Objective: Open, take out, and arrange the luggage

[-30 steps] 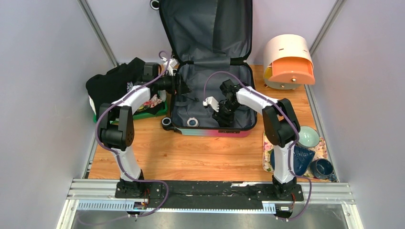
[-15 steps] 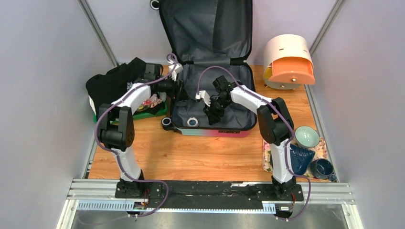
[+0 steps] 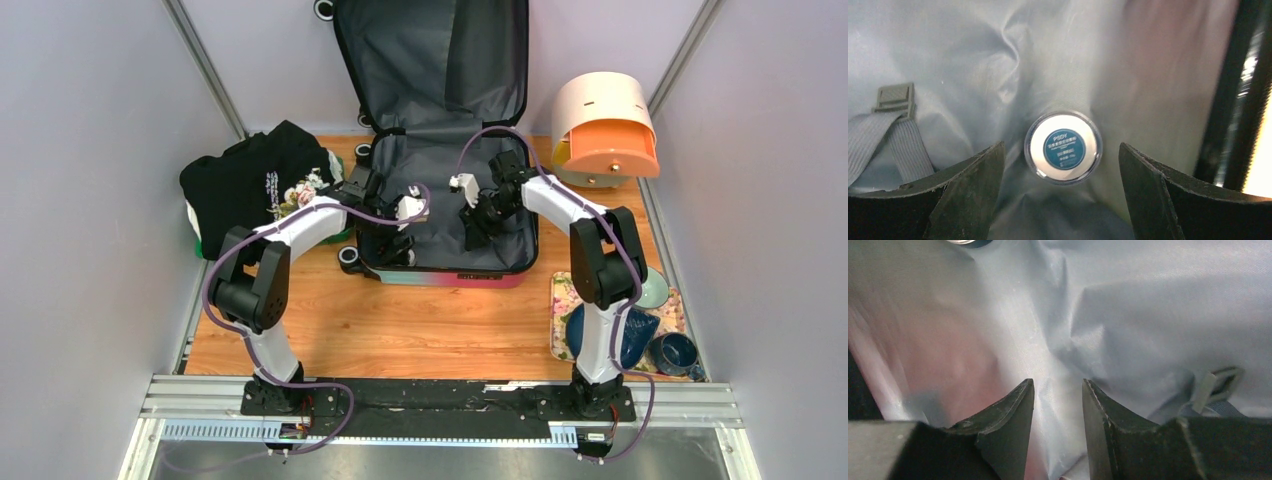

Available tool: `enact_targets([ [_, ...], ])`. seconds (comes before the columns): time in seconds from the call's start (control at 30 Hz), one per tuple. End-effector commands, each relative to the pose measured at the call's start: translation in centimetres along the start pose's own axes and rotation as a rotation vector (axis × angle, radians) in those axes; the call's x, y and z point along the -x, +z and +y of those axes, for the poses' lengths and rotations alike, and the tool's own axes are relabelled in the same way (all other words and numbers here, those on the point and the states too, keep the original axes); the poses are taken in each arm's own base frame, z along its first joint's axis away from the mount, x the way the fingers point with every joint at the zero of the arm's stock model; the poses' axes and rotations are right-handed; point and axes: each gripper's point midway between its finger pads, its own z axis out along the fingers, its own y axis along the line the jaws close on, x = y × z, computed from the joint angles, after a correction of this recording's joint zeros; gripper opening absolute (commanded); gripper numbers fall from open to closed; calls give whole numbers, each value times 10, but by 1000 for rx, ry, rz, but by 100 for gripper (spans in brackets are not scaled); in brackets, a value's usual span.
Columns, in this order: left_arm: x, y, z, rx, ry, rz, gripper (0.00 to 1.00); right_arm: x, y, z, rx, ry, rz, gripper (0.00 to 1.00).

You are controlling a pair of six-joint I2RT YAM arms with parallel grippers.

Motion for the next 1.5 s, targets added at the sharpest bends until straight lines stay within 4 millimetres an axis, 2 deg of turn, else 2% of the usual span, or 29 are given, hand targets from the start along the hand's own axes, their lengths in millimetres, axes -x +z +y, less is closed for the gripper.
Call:
enact_targets([
  [0.0, -30, 8, 6, 49, 121, 115, 91, 13, -16, -2, -42, 2, -49, 44],
  [0.2, -45, 29, 16, 87, 149, 148, 91, 13, -16, -6, -44, 9, -43, 44],
  [0.4, -41, 36, 27, 137, 143, 110, 81, 13, -16, -7, -44, 12, -40, 45],
  [0.47, -35, 37, 28, 145, 132, 81, 74, 12, -15, -7, -42, 15, -37, 45],
  [0.77, 21, 9, 33, 160, 11, -107, 35, 22, -31, -9, -66, 28, -74, 50],
  [0.9, 45, -11, 37, 131, -67, -176, 31, 35, -47, -13, -82, 36, -130, 56],
  [0.97, 61, -23, 40, 110, -99, -219, 31, 45, -60, -16, -109, 28, -175, 59],
  [1.0, 77, -30, 35, 55, -127, -264, 30, 50, -65, -16, -110, 17, -199, 61],
  [1.07, 88, -40, 36, 10, -177, -305, 27, 58, -77, -23, -148, -18, -256, 63],
  [1.1, 98, -46, 36, -27, -211, -326, 26, 67, -91, -19, -176, -62, -294, 63],
  [1.13, 101, -49, 38, -36, -229, -328, 23, 76, -101, -24, -212, -113, -333, 64],
  [1.17, 104, -51, 39, -47, -250, -330, 23, 75, -104, -23, -224, -140, -344, 64],
  [1.23, 122, -59, 36, -132, -295, -370, 23, 93, -127, -19, -288, -275, -403, 65],
  [1.27, 127, -65, 38, -158, -324, -393, 22, 92, -129, -17, -296, -313, -409, 66],
  [1.3, 141, -71, 31, -245, -374, -440, 22, 100, -141, -7, -308, -387, -441, 67],
  [1.33, 146, -75, 29, -290, -399, -463, 21, 108, -148, -8, -342, -483, -464, 68],
  [1.4, 160, -85, 22, -397, -455, -515, 19, 110, -150, 1, -346, -567, -496, 71],
  [1.43, 163, -87, 21, -418, -478, -527, 19, 122, -162, 4, -388, -635, -538, 73],
  [1.47, 166, -89, 21, -436, -501, -541, 19, 127, -166, 6, -402, -645, -560, 75],
])
